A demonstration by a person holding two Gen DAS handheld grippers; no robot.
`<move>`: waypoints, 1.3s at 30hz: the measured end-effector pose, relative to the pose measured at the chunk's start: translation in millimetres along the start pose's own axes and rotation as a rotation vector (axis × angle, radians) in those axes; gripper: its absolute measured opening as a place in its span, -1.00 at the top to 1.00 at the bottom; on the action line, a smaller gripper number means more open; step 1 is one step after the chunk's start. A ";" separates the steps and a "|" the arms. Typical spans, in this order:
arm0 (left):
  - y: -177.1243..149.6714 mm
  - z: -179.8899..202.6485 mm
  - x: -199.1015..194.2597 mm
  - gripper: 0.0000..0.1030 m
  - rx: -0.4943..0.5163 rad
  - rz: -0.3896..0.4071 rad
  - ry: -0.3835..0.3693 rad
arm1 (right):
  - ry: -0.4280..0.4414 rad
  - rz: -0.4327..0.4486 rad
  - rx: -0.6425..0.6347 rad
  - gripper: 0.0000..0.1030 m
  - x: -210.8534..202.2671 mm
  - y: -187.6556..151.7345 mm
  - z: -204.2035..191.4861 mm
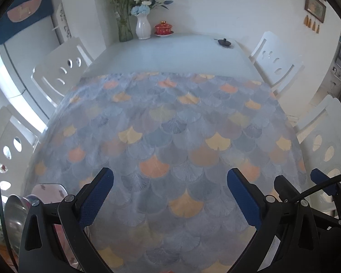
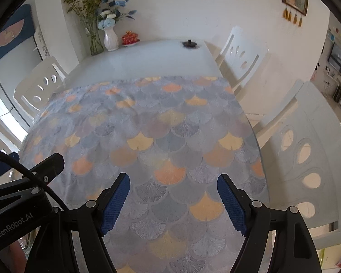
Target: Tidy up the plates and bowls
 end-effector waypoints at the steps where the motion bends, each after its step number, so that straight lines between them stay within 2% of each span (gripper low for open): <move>1: -0.3 0.2 1.8 -0.95 0.001 -0.001 0.005 | -0.006 0.000 -0.005 -0.50 1.5 0.3 -0.1; 4: -2.3 1.1 9.0 -0.95 0.011 -0.005 0.021 | -0.017 -0.001 -0.016 -0.50 7.6 -0.8 -2.0; 7: -11.0 -0.1 30.2 -0.95 0.020 -0.052 0.030 | -0.029 -0.019 -0.025 -0.50 25.0 -8.6 -3.7; 14: -30.1 -1.0 73.1 -0.92 0.032 -0.096 0.100 | -0.009 -0.149 0.053 -0.50 70.3 -37.9 3.7; 19: -37.3 -4.9 98.7 -0.92 0.015 -0.133 0.125 | -0.004 -0.104 0.040 -0.50 85.6 -36.9 3.1; 26: -43.9 -11.6 110.3 -0.92 0.020 -0.121 0.142 | 0.021 -0.112 0.049 -0.50 97.5 -39.9 2.6; 30: -50.2 -19.1 124.3 -0.94 0.027 -0.141 0.173 | 0.081 -0.119 0.070 -0.50 102.5 -41.8 0.6; 31: -51.5 -21.3 126.6 -1.00 0.026 -0.132 0.170 | 0.101 -0.113 0.091 -0.50 101.1 -42.1 1.5; 34: -52.3 -24.7 126.7 -1.00 0.009 -0.118 0.147 | 0.120 -0.097 0.130 -0.50 97.0 -41.3 5.2; 37: -52.6 -26.4 128.7 -1.00 -0.019 -0.109 0.118 | 0.059 -0.127 0.066 -0.51 105.2 -45.7 4.1; 39: -54.2 -31.0 131.2 -1.00 -0.057 -0.095 0.056 | 0.033 -0.137 0.013 -0.54 111.4 -50.8 0.1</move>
Point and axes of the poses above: each gripper's, at about its wrist camera, not at the fingertips, and x roughly the way its jaws point, z to its right, y to its top, the point moved 8 cm from there along x, roughly the way its jaws point, and after that the axes turned 11 degrees about -x, right-handed, at the moved point
